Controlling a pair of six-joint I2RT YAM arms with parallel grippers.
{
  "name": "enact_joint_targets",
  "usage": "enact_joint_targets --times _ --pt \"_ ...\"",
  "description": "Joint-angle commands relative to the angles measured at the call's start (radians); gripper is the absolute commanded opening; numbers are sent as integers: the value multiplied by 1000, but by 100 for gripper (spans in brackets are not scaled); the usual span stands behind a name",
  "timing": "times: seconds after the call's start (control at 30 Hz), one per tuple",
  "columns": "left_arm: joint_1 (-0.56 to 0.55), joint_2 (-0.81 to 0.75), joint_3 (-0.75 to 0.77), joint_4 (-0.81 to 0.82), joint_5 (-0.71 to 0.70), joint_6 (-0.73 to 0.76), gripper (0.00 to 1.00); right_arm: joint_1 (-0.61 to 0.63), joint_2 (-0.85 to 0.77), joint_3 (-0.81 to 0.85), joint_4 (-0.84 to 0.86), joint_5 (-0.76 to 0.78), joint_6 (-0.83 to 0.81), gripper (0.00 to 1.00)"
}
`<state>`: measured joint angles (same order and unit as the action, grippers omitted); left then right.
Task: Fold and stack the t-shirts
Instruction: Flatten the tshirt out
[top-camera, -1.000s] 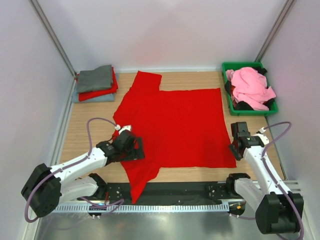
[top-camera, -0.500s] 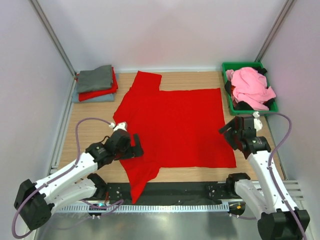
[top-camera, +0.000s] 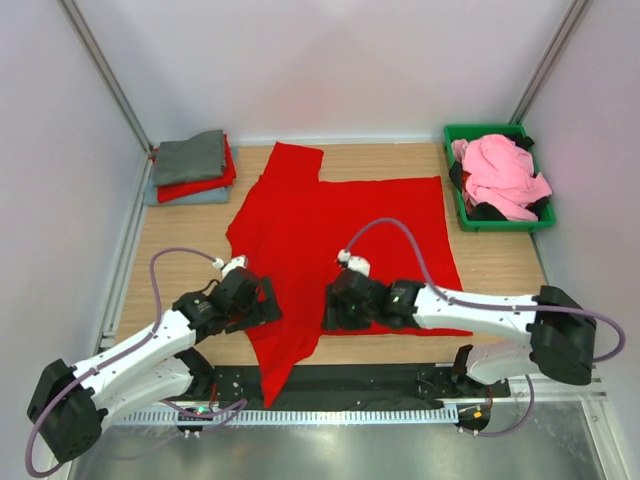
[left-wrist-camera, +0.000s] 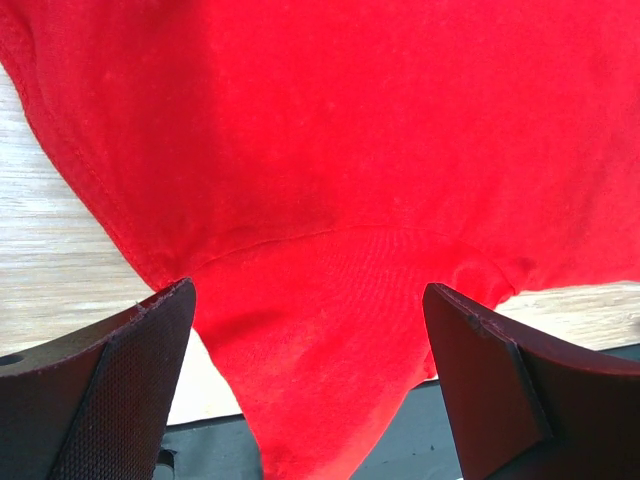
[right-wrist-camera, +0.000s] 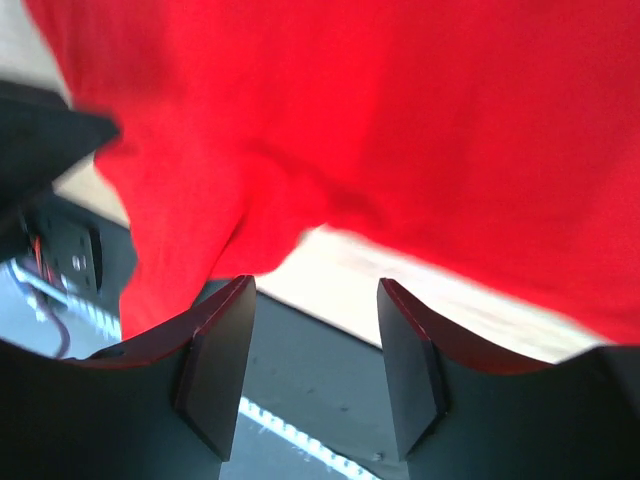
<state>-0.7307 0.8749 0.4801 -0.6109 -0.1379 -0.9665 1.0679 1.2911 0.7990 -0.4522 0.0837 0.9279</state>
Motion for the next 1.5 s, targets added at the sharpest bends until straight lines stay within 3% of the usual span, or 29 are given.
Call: enact_joint_targets --times 0.0,0.2,0.73,1.0,1.13,1.47 --pt "4 -2 -3 0 -22 -29 95 130 60 -38 193 36 115 57" --pt "4 21 18 0 -9 -34 95 269 203 -32 323 63 203 57" --pt "4 18 -75 76 -15 -74 95 303 336 -53 425 131 278 55" --pt "4 38 -75 94 -35 -63 95 319 367 -87 446 126 299 25" --pt "4 59 -78 102 -48 -57 95 319 318 -96 397 155 296 3" --pt "5 111 -48 94 -92 -24 95 319 65 -53 123 160 229 1"
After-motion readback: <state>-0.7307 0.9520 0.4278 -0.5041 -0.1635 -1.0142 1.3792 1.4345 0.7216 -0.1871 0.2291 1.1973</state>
